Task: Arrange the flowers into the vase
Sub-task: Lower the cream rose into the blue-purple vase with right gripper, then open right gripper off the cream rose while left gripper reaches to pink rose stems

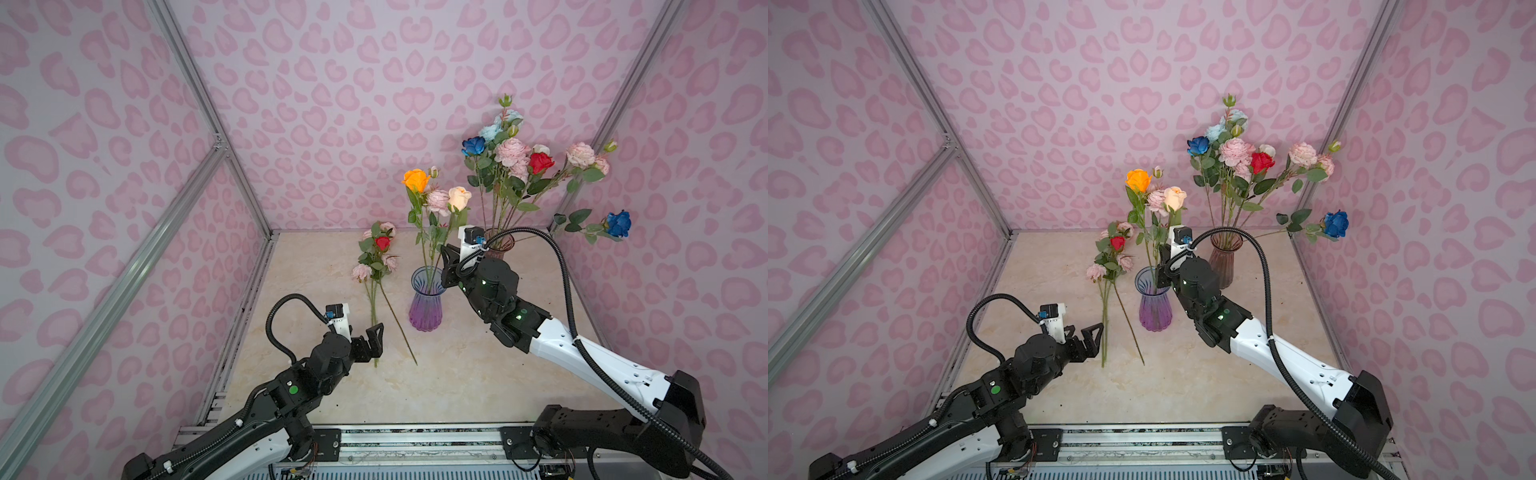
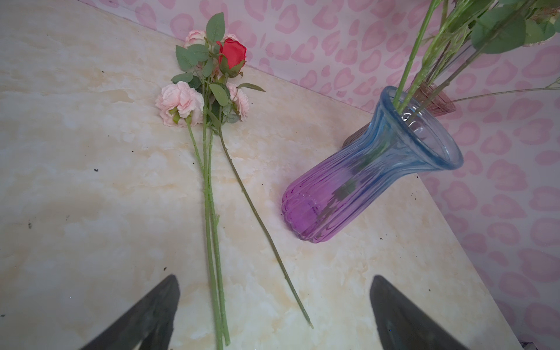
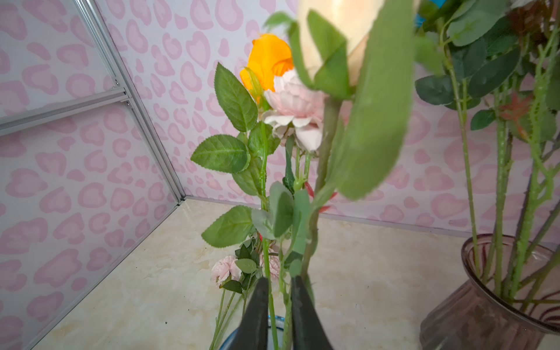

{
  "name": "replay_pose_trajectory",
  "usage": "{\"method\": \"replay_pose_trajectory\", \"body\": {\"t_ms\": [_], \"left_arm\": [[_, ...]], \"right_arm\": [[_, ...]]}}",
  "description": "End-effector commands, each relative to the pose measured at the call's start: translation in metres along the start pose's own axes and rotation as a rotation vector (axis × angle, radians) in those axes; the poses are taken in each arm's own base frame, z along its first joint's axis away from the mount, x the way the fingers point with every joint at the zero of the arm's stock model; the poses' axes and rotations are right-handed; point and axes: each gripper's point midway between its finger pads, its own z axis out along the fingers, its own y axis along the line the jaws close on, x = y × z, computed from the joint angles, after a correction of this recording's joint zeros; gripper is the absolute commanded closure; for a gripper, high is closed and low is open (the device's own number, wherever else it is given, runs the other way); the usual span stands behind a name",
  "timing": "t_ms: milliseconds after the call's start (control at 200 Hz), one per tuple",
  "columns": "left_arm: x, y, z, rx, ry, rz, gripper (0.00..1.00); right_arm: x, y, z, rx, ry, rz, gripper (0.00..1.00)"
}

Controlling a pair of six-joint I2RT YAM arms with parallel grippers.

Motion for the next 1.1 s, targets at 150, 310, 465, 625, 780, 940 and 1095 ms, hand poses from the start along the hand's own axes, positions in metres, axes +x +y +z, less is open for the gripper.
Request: {"method": "replay_pose_trajectory", "body": {"t_ms": [150, 310, 465, 625, 780, 940, 1095], "left_arm": [[-0.004, 0.000, 0.001, -0.003, -0.022, -0.016, 0.01], [-0.003, 0.000, 0.004, -0.013, -0.015, -0.011, 0.01], [-0.001, 0.002, 0.008, -0.037, -0.005, -0.008, 0.00], [0.002, 0.022, 0.014, -0.169, -0.001, -0.017, 0.04], [0.014, 0.030, 0.026, -0.225, 0.061, -0.012, 0.18], [0.022, 0.028, 0.045, -0.228, 0.151, 0.028, 0.40], [0.030, 0.042, 0.070, -0.286, 0.269, 0.051, 0.58]], "right_arm": [[0.003, 0.001, -0.007, -0.021, 0.013, 0.003, 0.83], [0.001, 0.007, -0.017, -0.048, 0.013, 0.000, 0.83], [-0.006, 0.020, -0.031, -0.088, 0.002, -0.015, 0.83], [-0.014, 0.035, -0.052, -0.126, -0.026, -0.035, 0.82], [-0.010, 0.036, -0.067, -0.122, -0.031, -0.041, 0.82], [0.006, 0.026, -0.076, -0.098, -0.015, -0.024, 0.82], [0.024, 0.014, -0.081, -0.066, 0.010, -0.010, 0.83]]}}
